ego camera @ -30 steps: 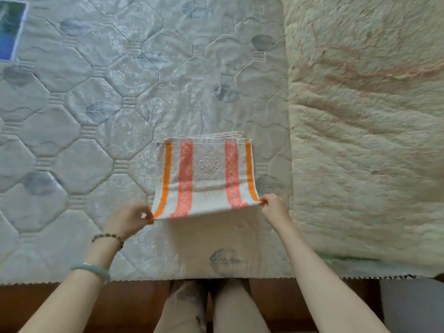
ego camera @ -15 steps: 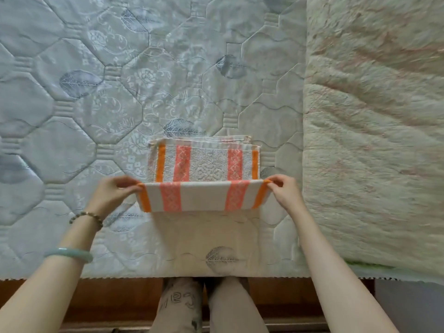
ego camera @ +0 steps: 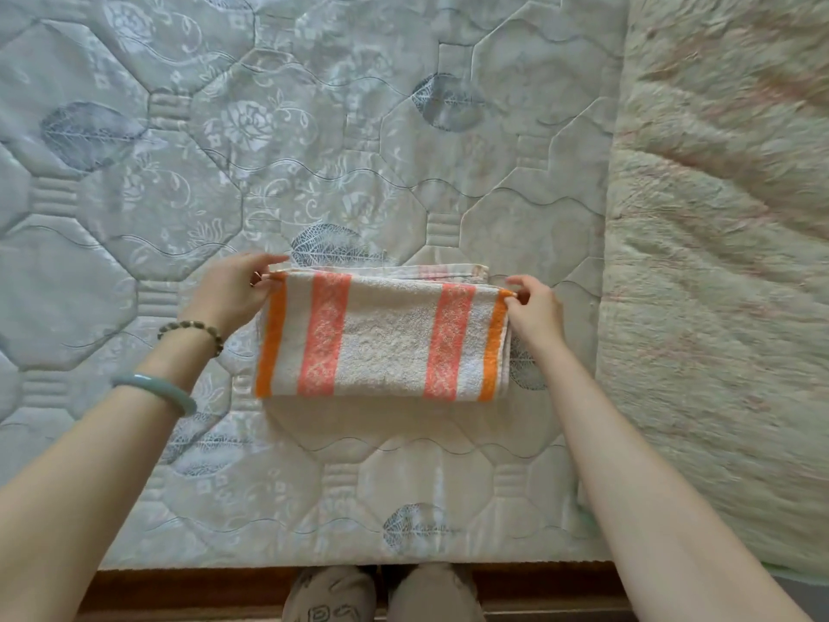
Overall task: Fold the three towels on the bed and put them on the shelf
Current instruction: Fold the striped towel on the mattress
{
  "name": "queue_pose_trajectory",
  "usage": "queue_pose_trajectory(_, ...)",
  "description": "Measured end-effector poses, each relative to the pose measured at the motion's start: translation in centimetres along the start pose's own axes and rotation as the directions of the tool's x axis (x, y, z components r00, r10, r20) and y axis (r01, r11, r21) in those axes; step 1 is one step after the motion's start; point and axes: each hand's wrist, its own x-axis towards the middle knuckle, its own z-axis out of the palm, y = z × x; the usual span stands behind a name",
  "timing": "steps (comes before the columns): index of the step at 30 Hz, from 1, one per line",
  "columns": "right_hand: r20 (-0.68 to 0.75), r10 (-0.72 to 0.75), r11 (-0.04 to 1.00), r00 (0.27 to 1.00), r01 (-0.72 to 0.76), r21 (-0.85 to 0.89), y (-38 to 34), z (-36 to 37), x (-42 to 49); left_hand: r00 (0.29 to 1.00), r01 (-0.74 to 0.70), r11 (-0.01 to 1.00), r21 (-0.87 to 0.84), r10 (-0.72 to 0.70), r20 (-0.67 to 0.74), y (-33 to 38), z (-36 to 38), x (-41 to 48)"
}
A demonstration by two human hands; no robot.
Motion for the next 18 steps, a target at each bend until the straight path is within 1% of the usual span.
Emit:
queue_pose_trajectory(3,0.052,-0.022,0.999,0.998,0.023,-0.022,0.1,0.1,0.4,0.996,-0.04,0.993,0.108,0.032,0.08,-0.1,0.5,1.1)
queue_pose_trajectory(5,0.045,-0.064,0.995,0.997,0.067,-0.079,0.1,0.0,0.6,0.995,-0.067,0.989,0.134,0.056,0.084,0.0,0.5,1.3)
queue_pose_trajectory(8,0.036,-0.087,0.991,0.996,0.09,-0.096,-0.1,-0.1,0.7,0.995,-0.097,0.99,0.097,0.094,0.041,-0.1,0.5,1.2)
queue_pose_trajectory(11,0.062,-0.08,0.996,0.995,0.081,-0.028,-0.6,-0.9,0.5,0.995,-0.099,0.995,0.018,0.098,0.026,-0.6,-0.3,0.4)
queue_pose_trajectory(13,0.078,-0.126,0.992,0.989,0.124,0.029,-1.2,-1.5,0.3,0.997,-0.066,0.997,-0.032,0.067,0.034,-1.1,-1.6,-0.3)
queue_pose_trajectory(16,0.08,-0.204,0.978,0.976,0.2,0.057,-3.0,-1.6,0.5,0.995,0.014,0.996,-0.088,-0.006,0.1,-2.1,-3.5,-1.0)
queue_pose_trajectory(18,0.073,-0.219,0.974,0.973,0.214,0.07,-4.3,-1.0,1.1,0.987,0.074,0.99,-0.118,-0.056,0.151,-2.6,-3.9,-0.8)
